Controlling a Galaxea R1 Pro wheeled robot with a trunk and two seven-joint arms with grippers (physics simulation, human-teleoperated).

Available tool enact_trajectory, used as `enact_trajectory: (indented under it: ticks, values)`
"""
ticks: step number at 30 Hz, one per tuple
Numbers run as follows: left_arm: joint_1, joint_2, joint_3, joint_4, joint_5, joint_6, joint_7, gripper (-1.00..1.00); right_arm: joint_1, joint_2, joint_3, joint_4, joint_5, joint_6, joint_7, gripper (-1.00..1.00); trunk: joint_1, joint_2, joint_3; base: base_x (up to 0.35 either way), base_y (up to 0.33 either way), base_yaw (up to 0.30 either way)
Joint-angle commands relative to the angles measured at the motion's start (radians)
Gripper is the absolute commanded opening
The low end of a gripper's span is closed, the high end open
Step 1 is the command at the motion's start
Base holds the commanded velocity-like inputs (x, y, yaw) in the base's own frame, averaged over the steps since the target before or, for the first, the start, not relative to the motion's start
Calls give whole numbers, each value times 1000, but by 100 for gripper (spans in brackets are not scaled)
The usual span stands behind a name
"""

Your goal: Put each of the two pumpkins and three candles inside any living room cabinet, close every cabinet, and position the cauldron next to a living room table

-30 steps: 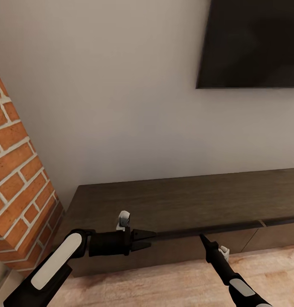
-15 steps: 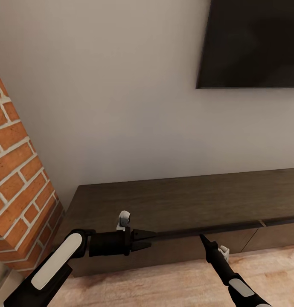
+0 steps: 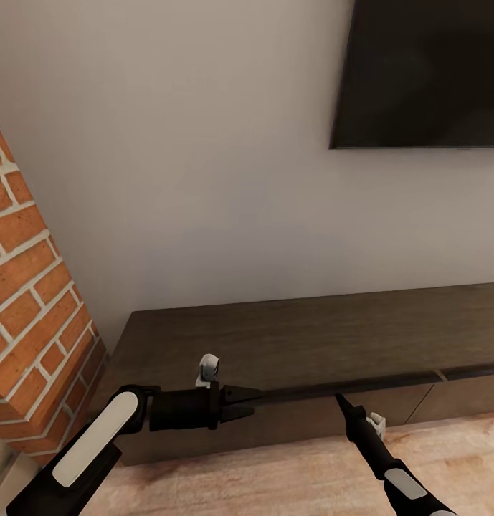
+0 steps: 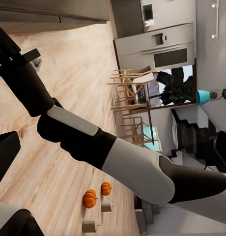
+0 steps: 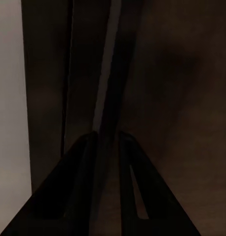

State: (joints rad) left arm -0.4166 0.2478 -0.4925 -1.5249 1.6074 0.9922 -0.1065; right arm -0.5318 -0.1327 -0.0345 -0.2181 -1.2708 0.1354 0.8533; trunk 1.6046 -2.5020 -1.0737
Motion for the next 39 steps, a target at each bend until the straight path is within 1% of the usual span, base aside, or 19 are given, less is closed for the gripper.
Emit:
enact_trajectory:
  ticks: [1, 13, 25, 39]
  values:
    - [-1, 1, -1, 0, -9, 0, -10, 100, 0, -1, -22, 2, -10, 9, -1, -100, 0, 0, -1, 0, 0, 0]
    - [-1, 1, -1, 0, -9, 0, -10, 100, 0, -1, -22, 2, -10, 9, -2, -100, 0, 0, -1, -2, 0, 0]
    - [-1, 0, 0, 0, -9, 0, -10, 100, 0, -1, -21, 2, -10, 8, -4, -100, 0, 0, -1, -115, 0, 0]
    - [-1, 0, -1, 0, -9, 0, -10, 100, 0, -1, -21, 2, -9, 9, -2, -100, 0, 0, -1, -47, 0, 0]
